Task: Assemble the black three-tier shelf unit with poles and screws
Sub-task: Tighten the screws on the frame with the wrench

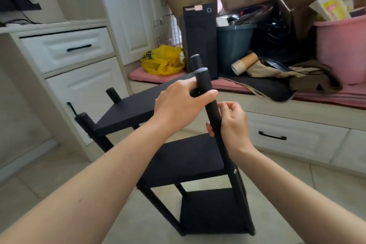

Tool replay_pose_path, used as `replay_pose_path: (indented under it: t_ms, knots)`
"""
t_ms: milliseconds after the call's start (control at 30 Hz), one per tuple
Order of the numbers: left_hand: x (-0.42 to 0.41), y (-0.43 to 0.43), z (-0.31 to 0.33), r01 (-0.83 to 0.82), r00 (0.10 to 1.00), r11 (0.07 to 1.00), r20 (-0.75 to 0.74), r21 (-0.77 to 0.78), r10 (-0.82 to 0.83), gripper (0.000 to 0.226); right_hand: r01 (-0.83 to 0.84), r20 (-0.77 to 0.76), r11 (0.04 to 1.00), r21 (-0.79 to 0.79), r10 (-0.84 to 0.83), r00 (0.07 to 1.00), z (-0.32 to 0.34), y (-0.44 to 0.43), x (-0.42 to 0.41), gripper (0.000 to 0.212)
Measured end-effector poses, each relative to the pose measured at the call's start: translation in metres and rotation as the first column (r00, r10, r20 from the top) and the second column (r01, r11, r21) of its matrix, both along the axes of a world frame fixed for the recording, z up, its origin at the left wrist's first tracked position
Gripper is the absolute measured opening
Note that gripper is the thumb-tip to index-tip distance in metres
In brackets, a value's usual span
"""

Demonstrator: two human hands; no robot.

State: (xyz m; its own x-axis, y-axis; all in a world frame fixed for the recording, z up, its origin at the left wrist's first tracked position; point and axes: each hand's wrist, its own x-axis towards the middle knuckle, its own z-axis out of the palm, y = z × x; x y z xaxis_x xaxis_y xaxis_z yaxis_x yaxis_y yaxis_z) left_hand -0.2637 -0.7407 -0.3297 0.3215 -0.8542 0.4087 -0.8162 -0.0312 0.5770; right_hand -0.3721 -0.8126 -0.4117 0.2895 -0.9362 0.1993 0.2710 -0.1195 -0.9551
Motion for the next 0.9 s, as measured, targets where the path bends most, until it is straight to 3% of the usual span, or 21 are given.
replay_pose_path:
  t_ms: [100, 333, 533, 733, 900]
  knots:
    - [0.034, 0.013, 0.002, -0.007, 0.991, 0.998, -0.134, -0.066, -0.002, 0.032, -0.075, -0.041, 0.996, -0.052, 0.073, 0.996, 0.015, 0.006, 0.031, 0.011]
    - [0.098, 0.050, -0.014, -0.091, 0.945, 0.976, -0.326, -0.198, 0.021, 0.013, -0.170, -0.199, 0.975, -0.146, 0.139, 0.970, 0.027, 0.023, 0.096, 0.011]
    - [0.131, 0.095, -0.078, -0.179, 0.847, 0.952, -0.531, -0.248, 0.021, 0.005, -0.284, -0.397, 0.934, -0.218, 0.181, 0.900, -0.002, 0.047, 0.131, 0.010]
    - [0.134, 0.134, -0.173, -0.227, 0.683, 0.949, -0.731, -0.219, -0.005, 0.052, -0.319, -0.603, 0.885, -0.338, 0.056, 0.796, -0.072, 0.069, 0.136, 0.007]
    - [0.117, 0.159, -0.257, -0.228, 0.589, 0.965, -0.808, -0.132, 0.028, 0.044, -0.395, -0.776, 0.857, -0.332, -0.010, 0.630, -0.135, 0.087, 0.125, 0.010]
